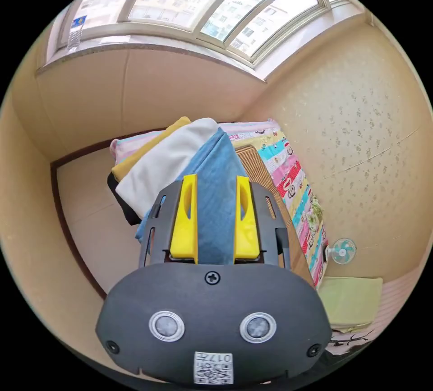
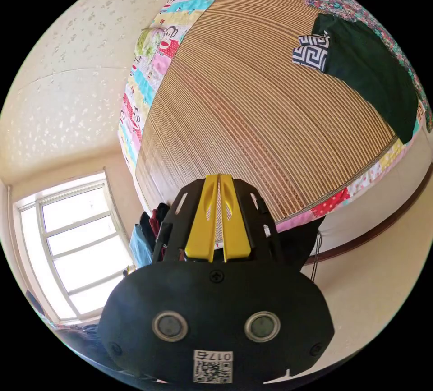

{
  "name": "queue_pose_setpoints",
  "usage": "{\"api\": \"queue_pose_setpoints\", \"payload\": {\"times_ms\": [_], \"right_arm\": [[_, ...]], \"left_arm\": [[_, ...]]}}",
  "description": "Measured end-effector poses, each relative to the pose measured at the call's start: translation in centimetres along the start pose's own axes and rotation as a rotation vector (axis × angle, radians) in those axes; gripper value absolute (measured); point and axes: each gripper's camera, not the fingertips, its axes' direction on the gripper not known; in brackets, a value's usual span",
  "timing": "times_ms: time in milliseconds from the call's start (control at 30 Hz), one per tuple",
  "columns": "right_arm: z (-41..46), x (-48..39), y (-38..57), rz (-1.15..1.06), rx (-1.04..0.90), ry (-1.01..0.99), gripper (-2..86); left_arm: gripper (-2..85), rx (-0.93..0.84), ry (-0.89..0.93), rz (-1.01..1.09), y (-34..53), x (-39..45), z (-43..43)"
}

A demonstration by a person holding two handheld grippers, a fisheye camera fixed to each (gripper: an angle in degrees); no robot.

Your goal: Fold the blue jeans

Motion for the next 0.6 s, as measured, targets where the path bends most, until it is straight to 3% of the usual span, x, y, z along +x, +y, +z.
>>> {"api": "queue_pose_setpoints", "payload": {"times_ms": [67, 133, 233, 333, 467, 600], "right_arm": [[2.4, -1.2, 1.3, -0.003, -0.008, -0.008, 0.4], [5.3, -2.6, 3.2, -0.007, -0.022, -0.021, 0.4], [7.5, -4.0, 5.5, -0.042, -0.017, -0.033, 0.3], [9.3, -4.8, 7.2, -0.095, -0.032, -0.02, 0.4], [11.4, -4.9, 8.7, -0.116, -0.035, 0.024, 0.5], [13.9, -4.2, 10.1, -0.11, -0.026, 0.045, 1.1]], "left_arm": [[11.1, -0.217, -0.069, 0.02, -0.9, -0.7, 4.9], [8.5, -0.201, -0.053, -0.021, -0.3, -0.4, 5.0], [5.2, -0.122, 0.242, 0.091, 1.5, 4.5, 1.5], [3.2, -0.206, 0.424, 0.317, 5.2, 13.4, 0.5], [2.1, -0.49, 0.61, 0.705, 15.0, 25.1, 3.5], [4.4, -0.87, 0.691, 0.935, 25.4, 29.3, 8.3]]}}
